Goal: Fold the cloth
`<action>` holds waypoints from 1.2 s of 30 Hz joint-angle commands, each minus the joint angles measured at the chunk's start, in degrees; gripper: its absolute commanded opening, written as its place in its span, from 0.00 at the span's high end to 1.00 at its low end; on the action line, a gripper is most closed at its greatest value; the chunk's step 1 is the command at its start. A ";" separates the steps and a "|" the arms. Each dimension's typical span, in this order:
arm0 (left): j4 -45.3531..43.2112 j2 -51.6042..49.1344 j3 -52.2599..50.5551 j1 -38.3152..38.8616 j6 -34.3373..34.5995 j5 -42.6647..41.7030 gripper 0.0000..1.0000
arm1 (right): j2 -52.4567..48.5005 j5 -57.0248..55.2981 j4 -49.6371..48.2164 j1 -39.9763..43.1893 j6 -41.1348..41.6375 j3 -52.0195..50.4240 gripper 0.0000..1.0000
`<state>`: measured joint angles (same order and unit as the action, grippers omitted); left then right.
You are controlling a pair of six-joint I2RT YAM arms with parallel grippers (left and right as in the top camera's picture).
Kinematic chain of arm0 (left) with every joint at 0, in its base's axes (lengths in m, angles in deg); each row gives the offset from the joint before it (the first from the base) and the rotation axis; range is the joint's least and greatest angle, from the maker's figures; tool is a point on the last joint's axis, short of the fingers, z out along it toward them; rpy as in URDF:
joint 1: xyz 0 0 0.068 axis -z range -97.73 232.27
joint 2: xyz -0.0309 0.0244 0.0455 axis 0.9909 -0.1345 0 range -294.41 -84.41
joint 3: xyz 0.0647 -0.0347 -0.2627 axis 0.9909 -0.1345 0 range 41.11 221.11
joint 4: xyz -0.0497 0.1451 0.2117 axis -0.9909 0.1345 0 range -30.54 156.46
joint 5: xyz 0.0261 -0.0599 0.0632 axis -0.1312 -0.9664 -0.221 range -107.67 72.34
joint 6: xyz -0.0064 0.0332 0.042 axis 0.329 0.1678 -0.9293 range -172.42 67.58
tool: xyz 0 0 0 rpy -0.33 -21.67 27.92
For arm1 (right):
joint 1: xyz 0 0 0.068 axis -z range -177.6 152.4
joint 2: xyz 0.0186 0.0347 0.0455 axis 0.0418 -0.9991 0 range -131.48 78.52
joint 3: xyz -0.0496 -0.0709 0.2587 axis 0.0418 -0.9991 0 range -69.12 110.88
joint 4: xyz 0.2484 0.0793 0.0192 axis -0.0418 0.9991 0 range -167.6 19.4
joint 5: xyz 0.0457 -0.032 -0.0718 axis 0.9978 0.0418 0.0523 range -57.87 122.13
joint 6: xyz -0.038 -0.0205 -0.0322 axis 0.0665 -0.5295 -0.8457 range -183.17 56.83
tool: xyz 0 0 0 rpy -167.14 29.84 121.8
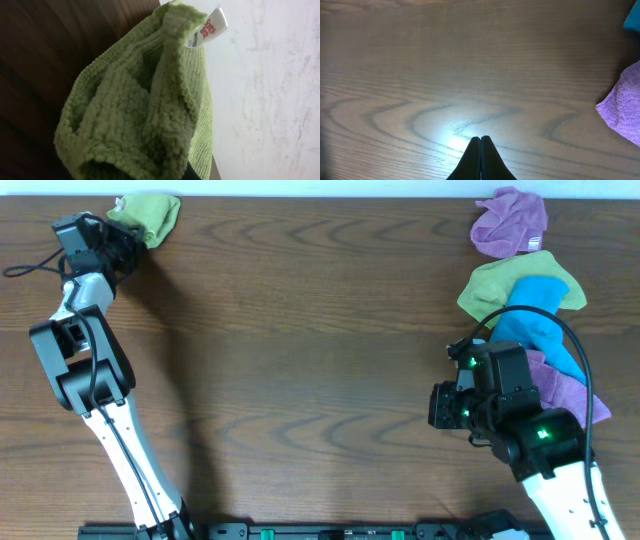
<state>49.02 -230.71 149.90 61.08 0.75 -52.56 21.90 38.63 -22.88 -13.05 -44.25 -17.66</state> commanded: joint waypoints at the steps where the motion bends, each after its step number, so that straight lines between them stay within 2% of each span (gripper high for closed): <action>1: -0.11 -1.25 1.40 1.16 -0.04 1.20 0.94 | -0.02 0.42 -0.33 0.46 1.05 0.07 0.99; 11: 0.13 -1.25 1.40 1.66 -0.85 0.81 0.93 | -0.02 0.44 -0.50 0.46 1.03 0.07 0.99; 12: 0.13 -1.25 1.40 1.62 -0.85 0.79 0.60 | -0.02 0.44 -0.52 0.46 1.03 0.07 0.99; 13: 0.17 -1.25 1.40 1.62 -0.85 0.39 0.02 | -0.02 0.44 -0.52 0.46 1.03 0.07 0.99; 20: 6.54 -1.25 1.40 0.66 -0.96 -2.80 0.05 | -0.02 0.44 -0.57 0.46 1.03 0.07 0.99; 26: 7.48 -1.18 1.40 -1.64 -1.92 -10.45 0.05 | -0.02 0.48 -1.14 0.46 1.03 0.07 0.99; 29: 12.61 -0.63 1.40 -2.75 -2.25 -11.69 0.05 | -0.02 1.51 -2.14 0.46 1.03 0.07 0.98; 36: 21.53 4.66 1.40 -3.32 -11.30 -12.74 0.05 | -0.02 2.38 -2.80 0.46 1.03 0.07 0.98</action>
<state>68.58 -228.53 152.02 57.93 -5.48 -65.80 21.90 40.14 -25.26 -13.05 -44.08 -17.66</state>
